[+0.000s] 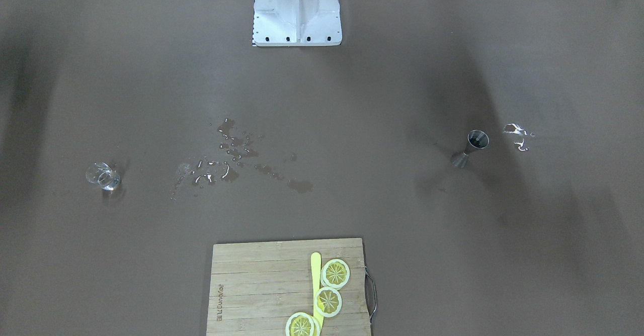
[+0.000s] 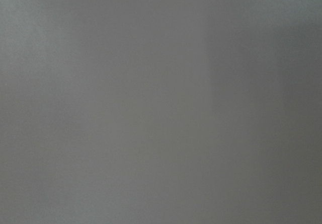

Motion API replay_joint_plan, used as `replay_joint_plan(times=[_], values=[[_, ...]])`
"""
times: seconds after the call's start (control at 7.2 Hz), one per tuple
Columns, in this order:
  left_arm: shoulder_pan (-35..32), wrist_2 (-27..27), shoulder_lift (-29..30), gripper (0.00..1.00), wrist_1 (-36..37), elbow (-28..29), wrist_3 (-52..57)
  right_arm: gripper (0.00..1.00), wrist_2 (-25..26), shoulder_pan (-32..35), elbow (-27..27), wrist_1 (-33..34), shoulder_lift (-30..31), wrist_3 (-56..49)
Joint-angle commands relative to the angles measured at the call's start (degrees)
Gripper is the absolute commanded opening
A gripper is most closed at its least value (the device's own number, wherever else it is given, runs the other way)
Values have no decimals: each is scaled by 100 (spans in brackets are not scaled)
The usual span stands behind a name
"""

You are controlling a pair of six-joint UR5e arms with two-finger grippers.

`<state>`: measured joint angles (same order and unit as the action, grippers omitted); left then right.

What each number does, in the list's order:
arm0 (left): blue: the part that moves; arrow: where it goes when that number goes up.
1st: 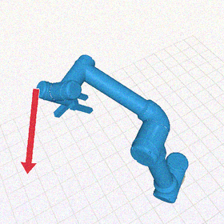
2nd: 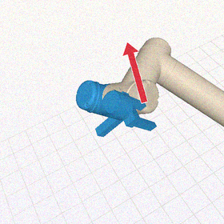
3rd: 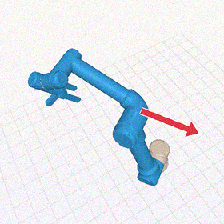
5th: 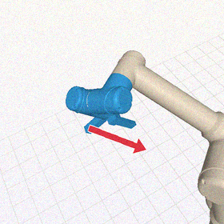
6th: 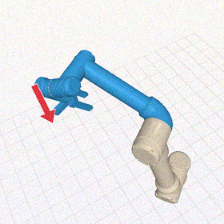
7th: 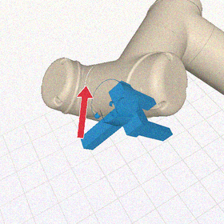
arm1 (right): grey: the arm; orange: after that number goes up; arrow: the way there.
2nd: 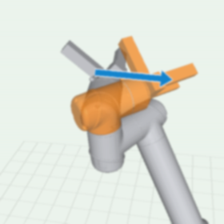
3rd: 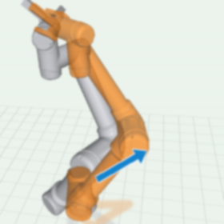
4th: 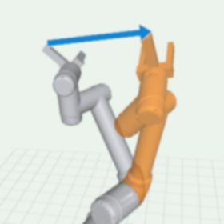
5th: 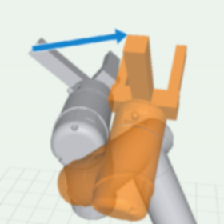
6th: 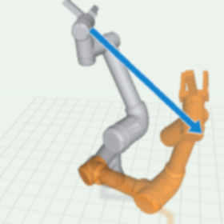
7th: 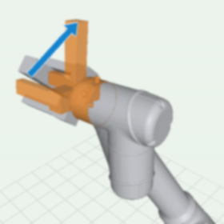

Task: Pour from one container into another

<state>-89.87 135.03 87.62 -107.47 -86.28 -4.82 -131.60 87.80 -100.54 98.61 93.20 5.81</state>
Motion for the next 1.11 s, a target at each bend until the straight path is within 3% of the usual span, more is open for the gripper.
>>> replay_joint_plan(times=[0.0,0.97], values=[[-30,-11,185,99,881,-301,-246,100,3,0,-45,0,6,-1],[22,-3,150,99,850,-390,-810,100,-50,62,-18,0,41,-10]])
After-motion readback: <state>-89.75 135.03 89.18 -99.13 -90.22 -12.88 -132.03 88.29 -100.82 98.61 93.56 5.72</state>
